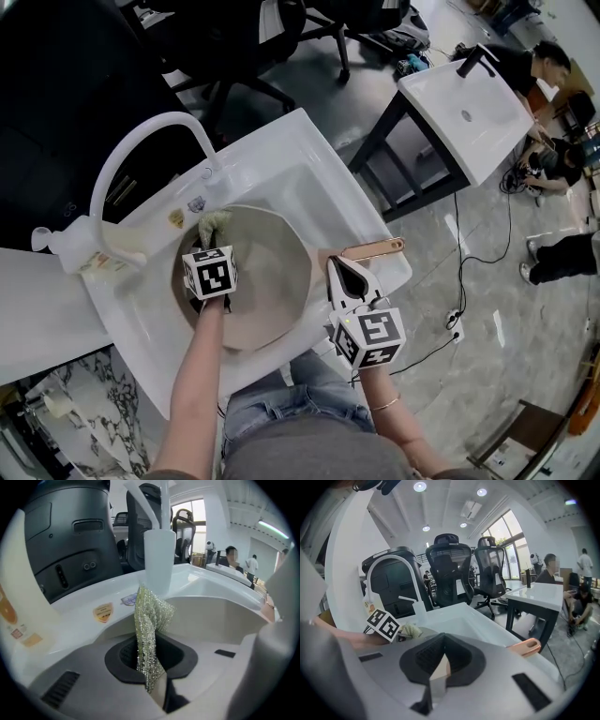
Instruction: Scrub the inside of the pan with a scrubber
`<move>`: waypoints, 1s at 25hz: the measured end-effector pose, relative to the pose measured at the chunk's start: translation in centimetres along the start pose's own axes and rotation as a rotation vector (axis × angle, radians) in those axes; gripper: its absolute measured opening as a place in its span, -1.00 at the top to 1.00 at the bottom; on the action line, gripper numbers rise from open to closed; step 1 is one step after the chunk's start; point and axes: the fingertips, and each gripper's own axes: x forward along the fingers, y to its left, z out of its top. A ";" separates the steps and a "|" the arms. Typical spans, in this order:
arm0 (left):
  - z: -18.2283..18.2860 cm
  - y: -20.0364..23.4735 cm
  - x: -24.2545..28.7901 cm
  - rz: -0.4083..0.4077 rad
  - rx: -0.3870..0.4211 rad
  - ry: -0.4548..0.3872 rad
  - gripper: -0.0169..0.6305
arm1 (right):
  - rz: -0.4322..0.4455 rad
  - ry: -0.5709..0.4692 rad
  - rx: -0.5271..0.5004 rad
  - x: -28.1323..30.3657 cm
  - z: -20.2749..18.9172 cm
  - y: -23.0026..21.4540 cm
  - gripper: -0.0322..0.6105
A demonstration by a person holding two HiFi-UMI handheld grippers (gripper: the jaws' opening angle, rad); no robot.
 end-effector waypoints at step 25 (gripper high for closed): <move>2.2 -0.1 -9.9 -0.200 0.481 -0.072 0.76 | -0.025 -0.025 0.005 -2.3 -0.3 3.4 0.87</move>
